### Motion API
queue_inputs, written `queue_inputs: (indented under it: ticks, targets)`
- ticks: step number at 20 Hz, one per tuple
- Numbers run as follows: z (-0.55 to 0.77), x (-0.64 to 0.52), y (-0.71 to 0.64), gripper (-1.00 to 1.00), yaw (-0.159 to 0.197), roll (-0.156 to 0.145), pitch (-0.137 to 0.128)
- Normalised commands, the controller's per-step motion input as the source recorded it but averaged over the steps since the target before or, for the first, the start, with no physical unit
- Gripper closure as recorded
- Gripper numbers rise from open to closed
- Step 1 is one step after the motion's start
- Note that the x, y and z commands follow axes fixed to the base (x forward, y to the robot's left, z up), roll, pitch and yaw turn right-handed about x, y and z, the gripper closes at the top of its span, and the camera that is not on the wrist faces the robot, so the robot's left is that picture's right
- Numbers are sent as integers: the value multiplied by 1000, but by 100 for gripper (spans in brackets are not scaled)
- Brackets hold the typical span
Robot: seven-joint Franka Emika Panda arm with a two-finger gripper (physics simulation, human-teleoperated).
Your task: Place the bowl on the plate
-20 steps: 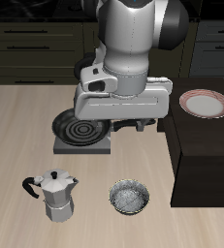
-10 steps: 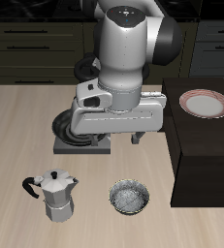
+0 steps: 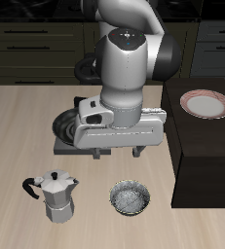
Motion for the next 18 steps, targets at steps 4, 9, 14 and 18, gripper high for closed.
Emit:
queue_inputs:
  ticks: [4, 9, 14, 18]
  targets:
    - [-169, -60, 27, -100, -16, -12, 2]
    - [-150, -52, 25, -100, 0, 8, 6]
    - [-135, -34, 3, -100, 3, 7, 10]
    - [-116, 21, -2, -100, -15, 1, 16]
